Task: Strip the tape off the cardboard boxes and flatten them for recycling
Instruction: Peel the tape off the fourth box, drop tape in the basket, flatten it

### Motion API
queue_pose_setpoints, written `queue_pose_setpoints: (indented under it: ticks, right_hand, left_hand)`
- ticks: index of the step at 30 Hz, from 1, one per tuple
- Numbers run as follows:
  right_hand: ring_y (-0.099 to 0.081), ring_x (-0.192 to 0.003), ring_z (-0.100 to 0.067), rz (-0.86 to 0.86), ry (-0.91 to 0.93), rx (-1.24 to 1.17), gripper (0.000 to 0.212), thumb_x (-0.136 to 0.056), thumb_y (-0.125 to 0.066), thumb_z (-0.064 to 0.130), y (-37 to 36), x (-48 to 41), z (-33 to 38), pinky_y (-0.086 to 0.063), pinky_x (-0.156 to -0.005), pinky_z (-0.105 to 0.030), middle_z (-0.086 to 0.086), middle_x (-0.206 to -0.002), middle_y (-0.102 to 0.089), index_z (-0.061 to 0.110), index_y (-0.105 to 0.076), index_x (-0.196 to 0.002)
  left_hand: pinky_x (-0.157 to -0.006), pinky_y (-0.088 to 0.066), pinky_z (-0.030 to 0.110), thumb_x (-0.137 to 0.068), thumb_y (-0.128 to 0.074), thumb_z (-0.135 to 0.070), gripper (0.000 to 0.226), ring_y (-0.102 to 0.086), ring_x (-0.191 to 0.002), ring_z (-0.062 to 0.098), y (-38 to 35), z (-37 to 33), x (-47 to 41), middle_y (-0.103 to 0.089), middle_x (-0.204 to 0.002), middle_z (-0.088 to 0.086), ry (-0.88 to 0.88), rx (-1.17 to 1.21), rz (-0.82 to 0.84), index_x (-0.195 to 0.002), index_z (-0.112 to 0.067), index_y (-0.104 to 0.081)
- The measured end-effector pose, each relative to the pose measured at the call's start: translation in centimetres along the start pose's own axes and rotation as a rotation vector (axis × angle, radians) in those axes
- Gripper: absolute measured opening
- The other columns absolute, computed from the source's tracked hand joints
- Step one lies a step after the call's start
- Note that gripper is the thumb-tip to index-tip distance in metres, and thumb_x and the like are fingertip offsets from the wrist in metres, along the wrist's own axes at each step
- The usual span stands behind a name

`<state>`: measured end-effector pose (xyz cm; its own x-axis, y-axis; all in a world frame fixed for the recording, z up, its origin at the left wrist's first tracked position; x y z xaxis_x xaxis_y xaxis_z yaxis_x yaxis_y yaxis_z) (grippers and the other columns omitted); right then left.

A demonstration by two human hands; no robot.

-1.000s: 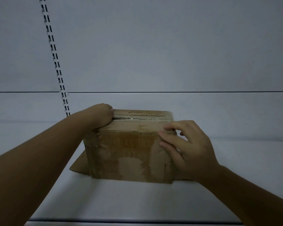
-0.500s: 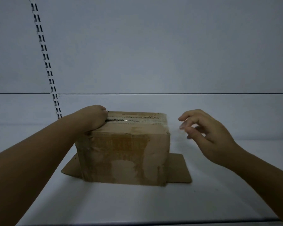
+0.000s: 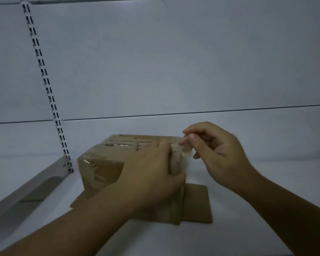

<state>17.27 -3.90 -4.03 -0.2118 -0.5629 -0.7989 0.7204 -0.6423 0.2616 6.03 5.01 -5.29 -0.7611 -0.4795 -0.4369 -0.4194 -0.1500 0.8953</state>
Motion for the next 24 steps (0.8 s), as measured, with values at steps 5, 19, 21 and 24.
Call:
queue_pose_setpoints:
  ticks: [5,19,21,24]
  right_hand:
    - [-0.069,-0.082,-0.012,-0.006,0.010,-0.033,0.027,-0.092,-0.051,0.013,3.0,-2.4,0.6,-0.054,-0.066,-0.022,0.005,-0.092,-0.072,0.032,-0.057,-0.111]
    - [-0.059,-0.104,-0.007,0.455,-0.026,0.245,0.046,-0.094,-0.029,0.042,-7.5,-2.0,-1.8,-0.044,-0.093,-0.028,0.004,-0.113,-0.068,0.023,-0.067,-0.111]
    - [-0.058,-0.105,-0.007,0.437,0.021,0.234,0.048,-0.094,-0.026,0.041,-7.5,-1.4,-1.1,-0.043,-0.093,-0.027,0.005,-0.112,-0.068,0.024,-0.067,-0.110]
    - [-0.055,-0.107,-0.001,0.480,0.066,0.238,0.046,-0.093,-0.028,0.045,-7.1,-0.9,-0.1,-0.042,-0.093,-0.021,0.011,-0.113,-0.066,0.026,-0.067,-0.110]
  left_hand:
    - [-0.107,-0.035,0.026,-0.060,-0.082,-0.038,0.042,-0.048,-0.108,-0.013,1.9,3.6,1.6,-0.057,-0.111,-0.033,-0.044,0.507,0.110,-0.095,-0.039,-0.058]
    - [-0.095,-0.049,0.029,-0.056,-0.083,-0.024,0.041,-0.034,-0.135,0.002,3.4,13.6,8.0,-0.046,-0.142,-0.016,-0.028,1.088,0.100,-0.097,-0.026,-0.074]
    - [-0.091,-0.048,0.018,-0.060,-0.083,-0.038,0.044,-0.030,-0.136,-0.001,2.8,13.7,8.6,-0.042,-0.145,-0.017,-0.034,1.132,0.050,-0.101,-0.028,-0.073]
    - [-0.095,-0.043,0.016,-0.065,-0.076,-0.051,0.043,-0.027,-0.138,0.000,1.8,13.2,9.1,-0.042,-0.144,-0.020,-0.031,1.174,-0.063,-0.104,-0.034,-0.070]
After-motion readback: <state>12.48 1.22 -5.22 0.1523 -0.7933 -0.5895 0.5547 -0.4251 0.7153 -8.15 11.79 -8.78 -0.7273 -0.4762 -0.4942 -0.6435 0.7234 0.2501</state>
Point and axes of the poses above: each hand's wrist, its own x-axis away from the middle knuckle, its own y-axis out of the back of the hand, z = x × y, the point moved 4 cm from there along -x, towards the middle knuckle
